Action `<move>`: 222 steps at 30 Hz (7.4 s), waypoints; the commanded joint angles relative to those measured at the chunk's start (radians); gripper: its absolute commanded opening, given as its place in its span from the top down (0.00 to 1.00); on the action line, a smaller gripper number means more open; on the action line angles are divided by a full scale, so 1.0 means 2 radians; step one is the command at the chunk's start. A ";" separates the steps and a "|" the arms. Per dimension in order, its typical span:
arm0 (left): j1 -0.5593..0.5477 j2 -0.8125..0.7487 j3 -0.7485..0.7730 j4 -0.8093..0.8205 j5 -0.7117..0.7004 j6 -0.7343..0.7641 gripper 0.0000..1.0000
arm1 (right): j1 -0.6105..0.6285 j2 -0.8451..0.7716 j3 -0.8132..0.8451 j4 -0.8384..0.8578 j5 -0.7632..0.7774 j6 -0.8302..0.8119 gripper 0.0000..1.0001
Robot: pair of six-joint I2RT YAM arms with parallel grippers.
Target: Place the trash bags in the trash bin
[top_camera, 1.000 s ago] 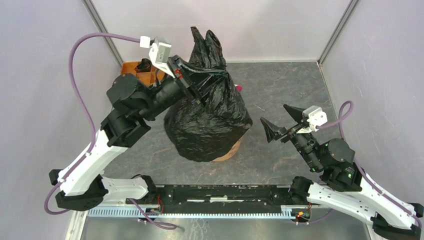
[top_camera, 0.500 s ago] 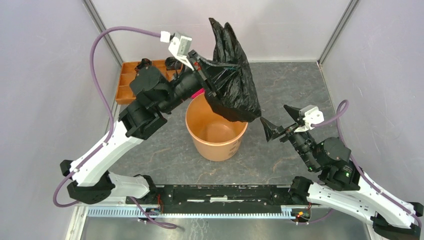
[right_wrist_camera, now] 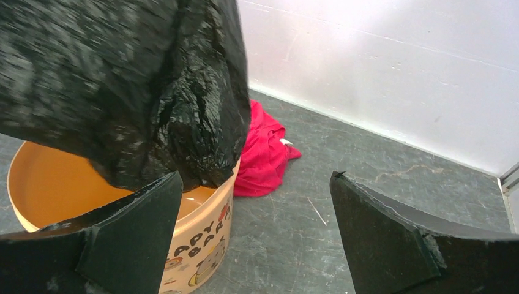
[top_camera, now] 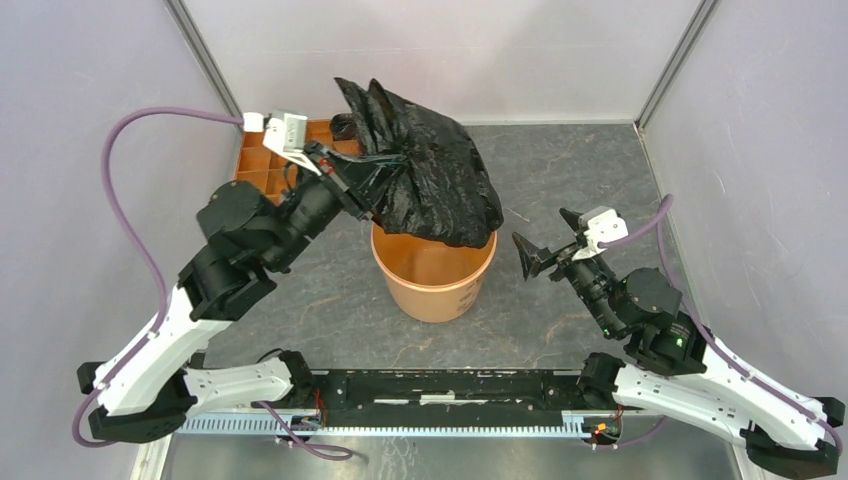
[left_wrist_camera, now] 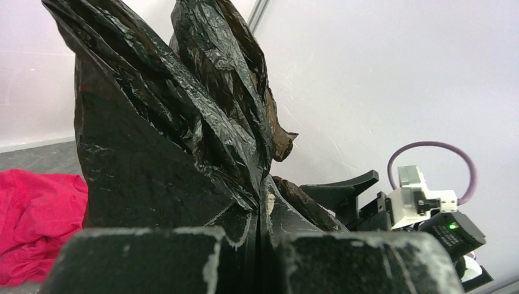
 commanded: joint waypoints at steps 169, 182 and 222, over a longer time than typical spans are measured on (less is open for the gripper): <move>0.058 -0.077 -0.150 -0.272 -0.033 -0.267 0.03 | -0.166 0.051 0.023 0.042 -0.423 0.095 0.99; 0.058 -0.066 -0.168 -0.143 -0.090 -0.198 0.73 | -0.166 0.090 0.036 0.078 -0.315 0.092 0.99; 0.075 -0.280 -0.414 -0.013 0.031 -0.191 0.98 | -0.166 -0.010 -0.057 -0.117 -0.375 0.150 0.99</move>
